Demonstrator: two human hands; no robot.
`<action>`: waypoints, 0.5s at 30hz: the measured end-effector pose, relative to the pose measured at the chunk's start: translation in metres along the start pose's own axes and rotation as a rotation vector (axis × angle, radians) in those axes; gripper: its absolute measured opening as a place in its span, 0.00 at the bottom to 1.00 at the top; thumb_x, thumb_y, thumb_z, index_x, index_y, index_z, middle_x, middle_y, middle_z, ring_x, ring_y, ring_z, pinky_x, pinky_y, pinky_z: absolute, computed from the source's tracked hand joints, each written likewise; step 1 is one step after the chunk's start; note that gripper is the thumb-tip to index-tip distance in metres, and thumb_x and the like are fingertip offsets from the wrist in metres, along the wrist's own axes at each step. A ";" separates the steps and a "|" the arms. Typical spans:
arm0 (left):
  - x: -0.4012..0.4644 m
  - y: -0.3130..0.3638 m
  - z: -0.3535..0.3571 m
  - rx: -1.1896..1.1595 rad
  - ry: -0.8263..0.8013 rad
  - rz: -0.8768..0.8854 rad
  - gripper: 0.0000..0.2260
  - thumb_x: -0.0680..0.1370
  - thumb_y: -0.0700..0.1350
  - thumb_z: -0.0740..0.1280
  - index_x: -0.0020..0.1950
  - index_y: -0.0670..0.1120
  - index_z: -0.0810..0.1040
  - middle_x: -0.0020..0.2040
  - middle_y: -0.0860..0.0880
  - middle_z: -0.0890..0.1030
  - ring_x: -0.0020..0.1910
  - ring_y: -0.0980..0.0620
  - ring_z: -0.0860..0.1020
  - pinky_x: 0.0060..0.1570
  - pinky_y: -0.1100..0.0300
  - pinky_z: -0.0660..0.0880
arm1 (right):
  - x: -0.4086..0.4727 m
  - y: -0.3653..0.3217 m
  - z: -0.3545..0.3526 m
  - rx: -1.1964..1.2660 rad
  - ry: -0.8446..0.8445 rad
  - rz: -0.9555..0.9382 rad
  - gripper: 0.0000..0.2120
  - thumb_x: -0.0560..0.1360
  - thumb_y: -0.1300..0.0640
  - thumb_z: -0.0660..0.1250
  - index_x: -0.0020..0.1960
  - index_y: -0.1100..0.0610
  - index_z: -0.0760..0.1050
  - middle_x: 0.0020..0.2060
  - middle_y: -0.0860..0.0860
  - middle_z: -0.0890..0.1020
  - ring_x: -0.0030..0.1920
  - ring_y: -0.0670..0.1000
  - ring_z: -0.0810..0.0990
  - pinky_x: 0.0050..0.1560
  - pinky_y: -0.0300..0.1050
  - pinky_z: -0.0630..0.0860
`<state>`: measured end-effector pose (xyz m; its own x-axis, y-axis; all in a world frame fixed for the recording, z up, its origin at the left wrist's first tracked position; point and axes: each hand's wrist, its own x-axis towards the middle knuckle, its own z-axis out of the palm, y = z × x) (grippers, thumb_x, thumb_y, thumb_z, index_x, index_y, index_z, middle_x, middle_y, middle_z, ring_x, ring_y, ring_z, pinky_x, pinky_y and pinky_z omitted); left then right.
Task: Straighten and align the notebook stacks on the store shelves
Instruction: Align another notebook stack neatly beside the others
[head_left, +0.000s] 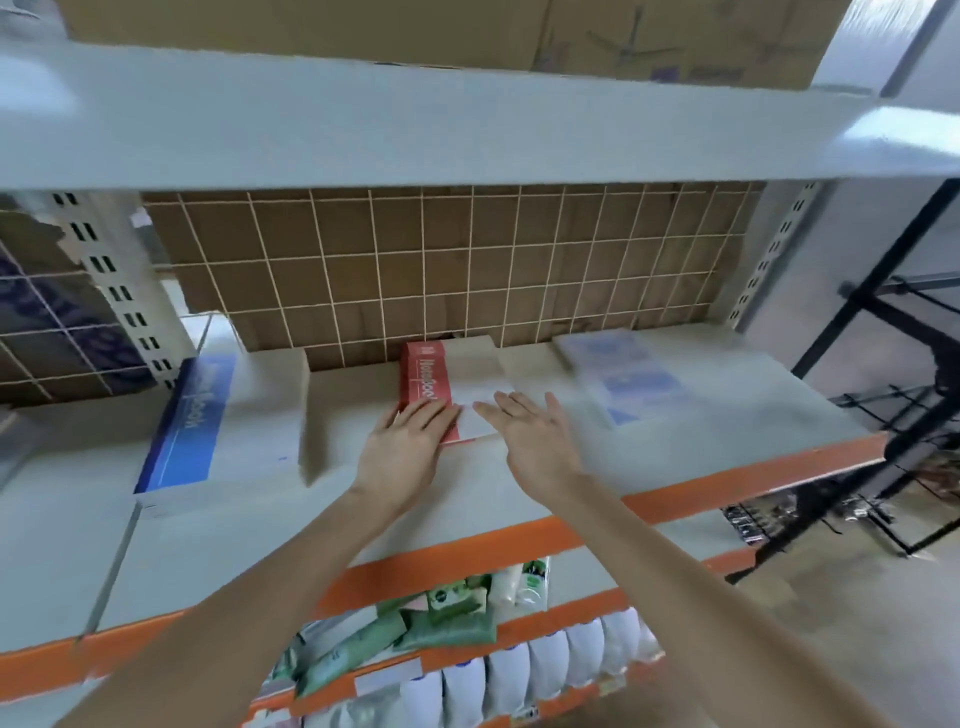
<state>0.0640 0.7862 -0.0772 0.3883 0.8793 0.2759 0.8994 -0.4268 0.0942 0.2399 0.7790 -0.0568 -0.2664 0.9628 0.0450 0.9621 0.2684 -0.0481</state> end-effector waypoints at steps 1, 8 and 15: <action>0.002 -0.001 0.001 0.019 -0.039 -0.011 0.22 0.82 0.46 0.56 0.76 0.51 0.57 0.75 0.51 0.61 0.74 0.53 0.58 0.72 0.58 0.51 | 0.003 0.005 0.002 0.012 -0.021 -0.007 0.34 0.75 0.70 0.55 0.77 0.48 0.53 0.76 0.49 0.57 0.76 0.47 0.52 0.73 0.54 0.42; -0.006 -0.006 0.008 0.078 -0.238 -0.207 0.26 0.80 0.59 0.51 0.77 0.52 0.54 0.77 0.51 0.54 0.75 0.52 0.52 0.74 0.54 0.45 | 0.026 0.041 0.015 0.204 -0.215 -0.124 0.27 0.81 0.56 0.58 0.77 0.46 0.53 0.77 0.47 0.53 0.76 0.45 0.49 0.74 0.54 0.45; -0.012 0.005 0.013 -0.059 -0.169 -0.365 0.24 0.81 0.52 0.57 0.76 0.51 0.57 0.76 0.51 0.59 0.74 0.54 0.58 0.72 0.57 0.49 | 0.032 0.064 0.020 0.342 -0.174 -0.117 0.33 0.74 0.42 0.66 0.75 0.47 0.59 0.76 0.52 0.56 0.76 0.50 0.52 0.73 0.51 0.45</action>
<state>0.0662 0.7761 -0.0926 0.0773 0.9956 0.0532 0.9733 -0.0869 0.2126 0.2918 0.8281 -0.0789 -0.4072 0.9080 -0.0986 0.8575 0.3429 -0.3835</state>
